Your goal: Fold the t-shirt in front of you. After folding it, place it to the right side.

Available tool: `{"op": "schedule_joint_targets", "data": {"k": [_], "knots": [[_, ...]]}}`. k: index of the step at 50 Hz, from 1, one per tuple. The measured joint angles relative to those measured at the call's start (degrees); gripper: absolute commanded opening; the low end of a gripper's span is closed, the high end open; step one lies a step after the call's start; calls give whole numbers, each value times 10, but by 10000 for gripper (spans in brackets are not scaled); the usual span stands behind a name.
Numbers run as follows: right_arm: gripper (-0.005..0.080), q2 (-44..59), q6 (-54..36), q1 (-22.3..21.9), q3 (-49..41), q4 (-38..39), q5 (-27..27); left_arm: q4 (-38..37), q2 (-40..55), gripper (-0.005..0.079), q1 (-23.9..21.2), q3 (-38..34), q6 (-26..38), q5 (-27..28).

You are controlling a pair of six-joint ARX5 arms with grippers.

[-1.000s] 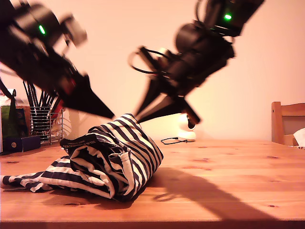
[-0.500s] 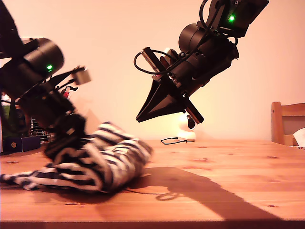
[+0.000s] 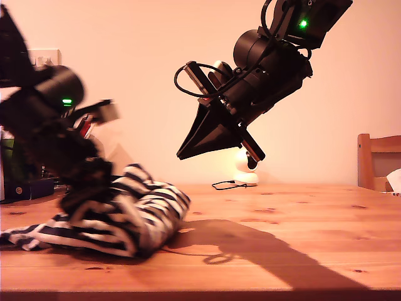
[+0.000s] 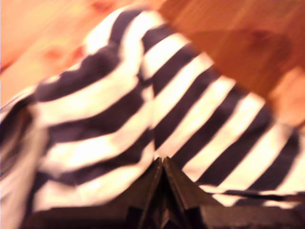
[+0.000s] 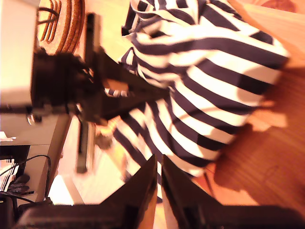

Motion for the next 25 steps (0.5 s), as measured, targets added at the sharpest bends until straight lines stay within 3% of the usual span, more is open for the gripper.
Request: {"op": "schedule_joint_targets", "data": {"k": [11,25], "knots": [[-10,0,-19,0,0,-20,0,36,7,-19,-71,-4,-44,-3],[-7,0,-44,0,0,-49,0,29,-8,-19,-47,-10,-78,6]]}}
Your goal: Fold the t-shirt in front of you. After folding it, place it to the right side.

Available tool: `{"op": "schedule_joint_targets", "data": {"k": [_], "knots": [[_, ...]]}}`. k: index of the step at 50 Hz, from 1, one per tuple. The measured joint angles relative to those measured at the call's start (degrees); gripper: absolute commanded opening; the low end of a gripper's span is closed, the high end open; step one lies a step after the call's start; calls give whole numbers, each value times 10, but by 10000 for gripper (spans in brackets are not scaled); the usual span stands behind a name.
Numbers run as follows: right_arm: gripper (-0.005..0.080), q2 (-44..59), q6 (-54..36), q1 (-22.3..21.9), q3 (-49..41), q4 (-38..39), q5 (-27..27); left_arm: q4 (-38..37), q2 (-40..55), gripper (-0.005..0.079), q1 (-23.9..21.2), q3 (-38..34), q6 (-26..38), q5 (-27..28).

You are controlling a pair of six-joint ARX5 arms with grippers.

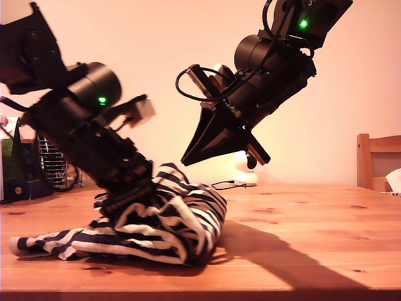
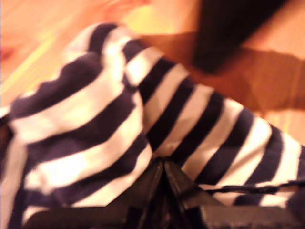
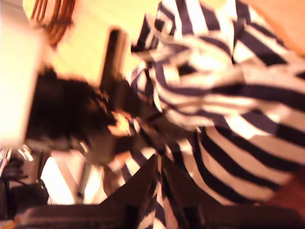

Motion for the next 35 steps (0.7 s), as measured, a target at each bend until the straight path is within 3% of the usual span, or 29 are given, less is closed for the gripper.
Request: {"op": "schedule_joint_targets", "data": {"k": [18,35], "knots": [[-10,0,-28,0,0,9,-2,-51,-173,-19,0,-11,-30,-15],[-10,7,-20,31,0,86,17,-112,-189,-19,17,-11,-69,-51]]}}
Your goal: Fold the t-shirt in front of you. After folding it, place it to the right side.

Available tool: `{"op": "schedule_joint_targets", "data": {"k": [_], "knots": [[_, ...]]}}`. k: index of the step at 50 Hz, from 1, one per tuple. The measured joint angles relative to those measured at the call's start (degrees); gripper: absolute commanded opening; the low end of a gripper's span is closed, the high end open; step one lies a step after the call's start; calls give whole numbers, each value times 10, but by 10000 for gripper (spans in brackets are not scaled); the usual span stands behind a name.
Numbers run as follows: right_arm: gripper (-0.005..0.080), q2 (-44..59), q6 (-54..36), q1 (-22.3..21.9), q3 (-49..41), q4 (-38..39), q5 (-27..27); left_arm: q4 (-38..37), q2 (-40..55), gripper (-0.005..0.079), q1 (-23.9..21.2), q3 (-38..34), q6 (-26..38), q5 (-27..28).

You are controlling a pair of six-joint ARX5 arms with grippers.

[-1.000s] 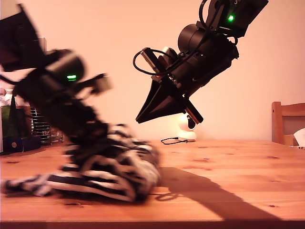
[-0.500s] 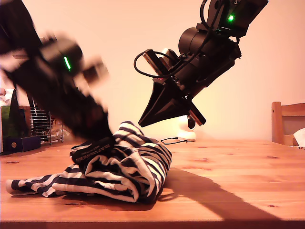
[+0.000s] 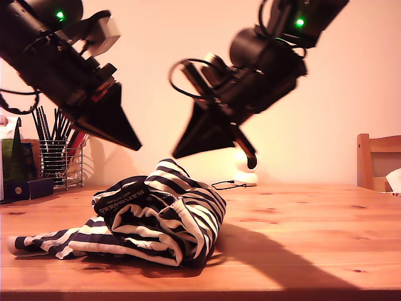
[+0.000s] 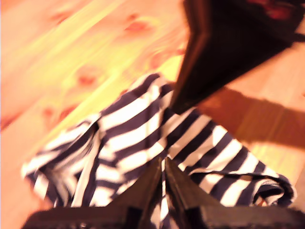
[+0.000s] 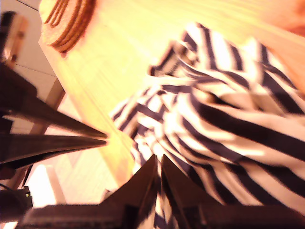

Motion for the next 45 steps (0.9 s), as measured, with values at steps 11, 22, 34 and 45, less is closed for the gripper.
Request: {"op": "schedule_joint_targets", "data": {"k": [11,22,34,45], "knots": [[-10,66,3,28,3,6,29,-37,-16,-19,2,0,-16,-10],[-10,96,3,42,5,15,67,-73,-17,-19,2,0,-27,-26],[-10,86,-12,61,30,-38,233,-88,-45,-19,2,0,-29,-46],[-10,70,-41,26,42,-134,341,-88,-69,-19,2,0,-29,-50]]}}
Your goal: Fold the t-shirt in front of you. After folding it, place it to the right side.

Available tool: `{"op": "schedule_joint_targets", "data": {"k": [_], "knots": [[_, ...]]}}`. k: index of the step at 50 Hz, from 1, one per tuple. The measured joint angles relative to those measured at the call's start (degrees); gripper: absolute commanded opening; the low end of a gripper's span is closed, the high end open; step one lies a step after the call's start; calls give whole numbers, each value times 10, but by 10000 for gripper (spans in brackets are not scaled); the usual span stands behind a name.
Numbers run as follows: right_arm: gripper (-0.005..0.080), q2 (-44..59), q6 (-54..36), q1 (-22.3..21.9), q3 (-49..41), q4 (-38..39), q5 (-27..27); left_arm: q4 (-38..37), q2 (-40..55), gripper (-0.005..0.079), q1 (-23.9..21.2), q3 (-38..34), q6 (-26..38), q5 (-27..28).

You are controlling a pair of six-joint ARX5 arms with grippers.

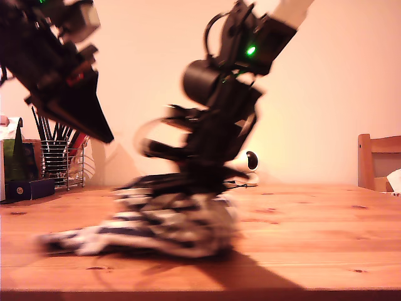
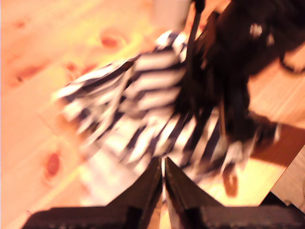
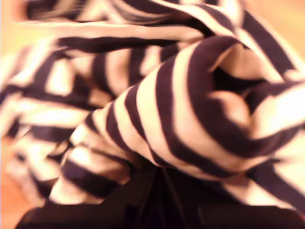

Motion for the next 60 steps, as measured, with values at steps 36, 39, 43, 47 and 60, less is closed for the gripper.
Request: {"op": "schedule_joint_targets", "data": {"k": [36,39,43,47,60], "knots": [[-10,7,3,-174,-11,-268,351,0,0,-19,23,0,3,0],[-10,8,12,-188,-18,-276,363,1,0,-19,24,0,3,0],[-10,7,15,-197,-19,-269,359,2,0,-19,25,0,3,0],[-10,-3,15,-198,-23,-255,336,5,-1,-19,24,0,3,0],[-10,-111,12,-174,-36,-184,237,23,-1,-19,24,0,3,23]]}}
